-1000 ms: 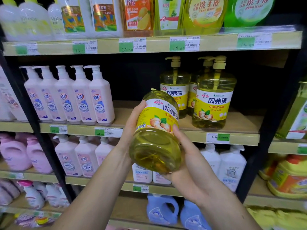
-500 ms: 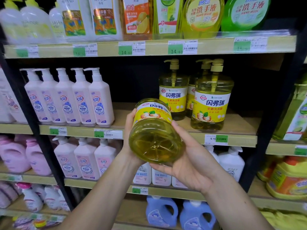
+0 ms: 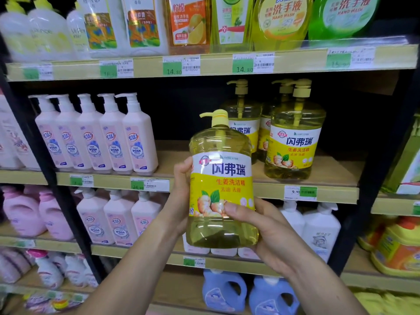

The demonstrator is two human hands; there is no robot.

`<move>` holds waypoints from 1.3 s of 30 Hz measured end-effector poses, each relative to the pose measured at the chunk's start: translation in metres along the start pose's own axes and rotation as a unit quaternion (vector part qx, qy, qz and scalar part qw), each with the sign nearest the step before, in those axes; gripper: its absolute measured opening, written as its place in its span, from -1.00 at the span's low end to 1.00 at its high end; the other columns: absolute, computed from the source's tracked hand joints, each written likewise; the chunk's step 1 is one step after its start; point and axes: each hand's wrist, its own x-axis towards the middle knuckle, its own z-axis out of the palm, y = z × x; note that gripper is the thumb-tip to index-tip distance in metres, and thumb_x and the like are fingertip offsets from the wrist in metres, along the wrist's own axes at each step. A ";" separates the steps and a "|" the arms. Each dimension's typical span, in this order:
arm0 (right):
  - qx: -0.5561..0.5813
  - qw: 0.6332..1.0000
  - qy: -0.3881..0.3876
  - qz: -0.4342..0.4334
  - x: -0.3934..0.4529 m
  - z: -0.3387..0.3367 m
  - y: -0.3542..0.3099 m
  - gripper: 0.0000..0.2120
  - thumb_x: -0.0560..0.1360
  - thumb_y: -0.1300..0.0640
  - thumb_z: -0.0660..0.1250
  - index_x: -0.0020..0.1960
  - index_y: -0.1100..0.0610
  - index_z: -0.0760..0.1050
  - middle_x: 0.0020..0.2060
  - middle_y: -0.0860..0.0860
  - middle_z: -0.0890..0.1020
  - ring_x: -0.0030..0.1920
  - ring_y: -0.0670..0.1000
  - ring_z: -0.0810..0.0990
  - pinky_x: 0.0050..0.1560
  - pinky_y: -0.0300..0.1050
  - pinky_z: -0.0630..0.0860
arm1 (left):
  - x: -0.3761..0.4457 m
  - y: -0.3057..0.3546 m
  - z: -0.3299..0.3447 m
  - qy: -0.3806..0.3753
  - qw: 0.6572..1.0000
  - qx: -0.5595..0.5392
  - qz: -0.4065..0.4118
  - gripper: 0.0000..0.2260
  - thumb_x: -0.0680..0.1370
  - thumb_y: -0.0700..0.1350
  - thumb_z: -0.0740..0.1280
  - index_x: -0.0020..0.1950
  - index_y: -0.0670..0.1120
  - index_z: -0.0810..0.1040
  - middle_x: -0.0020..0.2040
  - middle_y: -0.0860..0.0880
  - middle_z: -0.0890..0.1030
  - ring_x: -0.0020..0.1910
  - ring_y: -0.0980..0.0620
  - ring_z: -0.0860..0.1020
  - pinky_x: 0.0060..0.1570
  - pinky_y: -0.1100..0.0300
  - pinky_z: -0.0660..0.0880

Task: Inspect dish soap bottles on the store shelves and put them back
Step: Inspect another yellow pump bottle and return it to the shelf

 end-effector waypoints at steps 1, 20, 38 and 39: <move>-0.004 1.000 -0.001 -0.011 0.001 -0.004 0.004 -0.48 0.22 0.01 0.69 0.17 0.07 0.75 0.17 0.16 0.77 0.18 0.17 0.76 0.14 0.02 0.69 | -0.002 0.000 -0.001 -0.010 1.000 0.002 -0.007 -0.44 0.62 0.39 0.23 0.23 0.01 0.78 0.22 -0.16 0.76 0.18 -0.10 0.75 0.08 0.07 0.69; -0.056 0.986 0.039 -0.151 0.020 -0.032 0.014 -0.26 0.12 -0.06 0.82 0.26 -0.04 0.69 0.21 0.12 0.75 0.21 0.14 0.75 0.10 -0.10 0.68 | -0.004 0.010 0.013 -0.016 0.972 0.226 0.069 -0.22 0.37 0.18 0.59 0.48 -0.06 0.40 0.28 0.02 0.73 0.27 -0.06 0.71 0.13 0.08 0.69; -0.163 0.977 0.119 -0.066 0.093 -0.035 -0.090 -0.48 0.47 -0.17 0.58 0.31 0.09 0.65 0.09 0.06 0.79 0.12 0.11 0.78 0.18 0.17 0.70 | 0.060 0.065 0.026 0.051 0.961 0.271 0.006 -0.52 0.50 0.19 0.59 0.34 0.03 0.63 0.11 0.00 0.80 0.07 -0.03 0.79 0.14 -0.08 0.70; -0.178 0.975 0.119 -0.065 0.097 -0.038 -0.093 -0.46 0.50 -0.12 0.57 0.38 0.12 0.61 0.12 0.08 0.78 0.14 0.13 0.77 0.21 0.16 0.69 | 0.064 0.063 0.025 0.052 0.961 0.270 0.013 -0.52 0.50 0.17 0.60 0.34 0.04 0.63 0.11 0.02 0.80 0.06 -0.02 0.79 0.10 -0.04 0.70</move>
